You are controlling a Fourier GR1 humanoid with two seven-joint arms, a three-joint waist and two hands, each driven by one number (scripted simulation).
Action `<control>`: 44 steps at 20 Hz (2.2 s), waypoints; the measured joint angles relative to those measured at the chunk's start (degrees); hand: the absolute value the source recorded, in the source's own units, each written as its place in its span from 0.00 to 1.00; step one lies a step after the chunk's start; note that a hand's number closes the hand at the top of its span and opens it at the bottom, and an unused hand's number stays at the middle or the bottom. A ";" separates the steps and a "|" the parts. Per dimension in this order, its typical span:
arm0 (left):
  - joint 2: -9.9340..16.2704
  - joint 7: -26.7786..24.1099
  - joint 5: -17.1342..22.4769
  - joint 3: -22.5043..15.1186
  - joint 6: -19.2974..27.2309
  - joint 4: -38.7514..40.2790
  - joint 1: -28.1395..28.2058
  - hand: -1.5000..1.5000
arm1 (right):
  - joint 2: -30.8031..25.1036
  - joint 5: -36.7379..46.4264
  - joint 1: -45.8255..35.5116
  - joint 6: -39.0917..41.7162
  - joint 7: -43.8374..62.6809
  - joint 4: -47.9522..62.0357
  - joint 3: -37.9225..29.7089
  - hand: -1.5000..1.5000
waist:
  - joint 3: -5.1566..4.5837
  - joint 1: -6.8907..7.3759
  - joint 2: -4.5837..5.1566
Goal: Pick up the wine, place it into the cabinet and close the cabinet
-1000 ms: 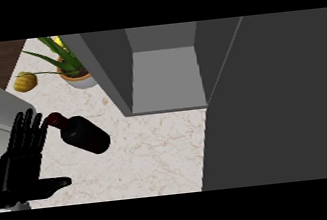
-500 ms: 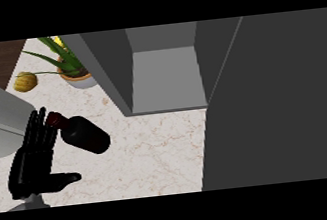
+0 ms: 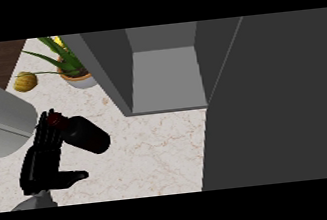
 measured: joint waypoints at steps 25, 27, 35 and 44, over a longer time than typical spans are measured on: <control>1.21 -13.25 -1.83 -0.11 -3.90 24.00 -10.07 1.00 | -0.06 0.14 -2.98 -0.25 2.13 0.28 -1.03 0.00 | -0.01 -0.08 0.03; 1.17 -13.52 -1.77 -0.45 -4.77 25.60 -11.18 1.00 | -0.33 0.06 -4.17 -0.31 3.01 0.32 -1.76 0.00 | -0.01 -0.10 0.04; 1.36 -16.56 -5.82 -3.93 -3.55 27.78 -14.28 1.00 | -0.22 -0.05 -3.56 -0.14 2.78 0.32 -2.07 0.00 | 0.01 -0.24 0.01; 4.75 -16.78 -7.29 -4.26 1.34 19.68 -7.65 1.00 | -0.36 -0.17 -2.23 0.29 2.43 0.20 -2.53 0.00 | 0.15 0.31 -0.26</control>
